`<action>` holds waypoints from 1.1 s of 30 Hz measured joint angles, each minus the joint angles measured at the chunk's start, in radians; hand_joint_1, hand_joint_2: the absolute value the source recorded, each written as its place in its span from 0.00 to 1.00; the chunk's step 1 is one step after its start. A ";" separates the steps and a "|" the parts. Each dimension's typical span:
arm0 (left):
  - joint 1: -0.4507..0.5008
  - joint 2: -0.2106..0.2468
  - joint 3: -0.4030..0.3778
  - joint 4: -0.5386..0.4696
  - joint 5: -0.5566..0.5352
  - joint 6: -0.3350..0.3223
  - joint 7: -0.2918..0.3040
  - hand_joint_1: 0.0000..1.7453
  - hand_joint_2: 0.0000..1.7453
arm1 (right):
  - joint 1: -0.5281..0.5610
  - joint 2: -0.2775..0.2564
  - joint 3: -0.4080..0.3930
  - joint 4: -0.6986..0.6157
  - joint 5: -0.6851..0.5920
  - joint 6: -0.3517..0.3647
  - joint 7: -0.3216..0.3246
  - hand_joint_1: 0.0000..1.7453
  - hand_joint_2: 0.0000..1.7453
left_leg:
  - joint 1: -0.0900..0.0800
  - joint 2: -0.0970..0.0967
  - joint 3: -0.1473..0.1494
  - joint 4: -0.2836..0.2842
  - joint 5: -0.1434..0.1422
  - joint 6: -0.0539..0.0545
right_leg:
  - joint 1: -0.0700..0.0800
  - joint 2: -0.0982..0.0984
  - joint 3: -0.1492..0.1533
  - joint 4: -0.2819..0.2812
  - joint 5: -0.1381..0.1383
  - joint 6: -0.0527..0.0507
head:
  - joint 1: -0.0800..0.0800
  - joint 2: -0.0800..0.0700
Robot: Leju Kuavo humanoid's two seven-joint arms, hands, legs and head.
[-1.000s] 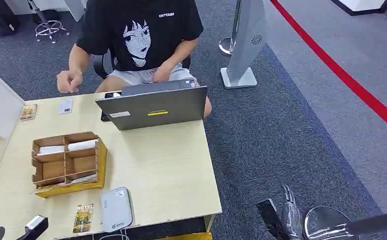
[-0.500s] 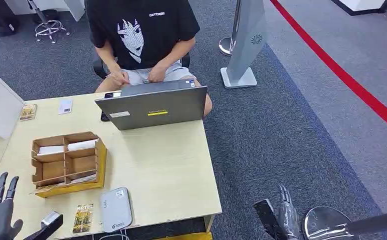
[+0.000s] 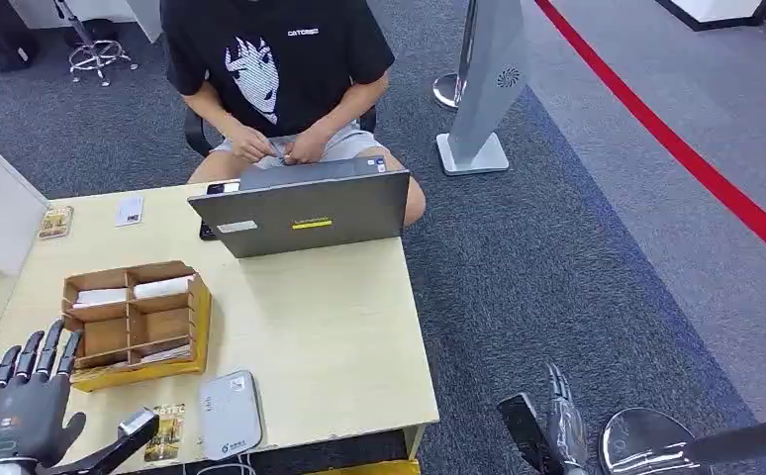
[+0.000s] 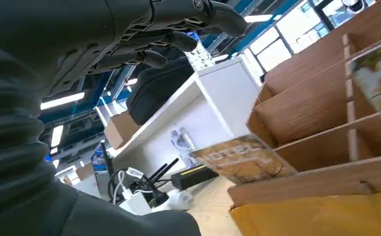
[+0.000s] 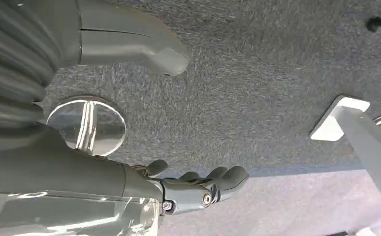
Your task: Pass the card to the sensor for recognition and then transmit it.
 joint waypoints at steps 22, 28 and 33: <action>-0.026 -0.056 -0.029 0.026 0.000 0.000 -0.052 0.00 1.00 | -0.003 -0.002 0.013 0.008 -0.002 0.000 0.000 0.00 1.00 | 0.000 0.000 0.000 0.000 0.000 0.000 | 0.000 0.000 0.000 0.000 0.000 0.000 | 0.000 0.000; -0.036 -0.076 -0.037 0.041 0.000 0.006 -0.067 0.00 1.00 | -0.004 -0.002 0.019 0.008 -0.002 0.000 0.000 0.00 1.00 | 0.000 0.000 0.000 0.000 0.000 0.000 | 0.000 0.000 0.000 0.000 0.000 0.000 | 0.000 0.000; -0.045 -0.101 -0.037 0.047 0.000 0.019 -0.095 0.00 1.00 | -0.004 -0.003 0.023 0.008 -0.002 0.000 0.000 0.00 1.00 | 0.000 0.000 0.000 0.000 0.000 0.000 | 0.000 0.000 0.000 0.000 0.000 0.000 | 0.000 0.000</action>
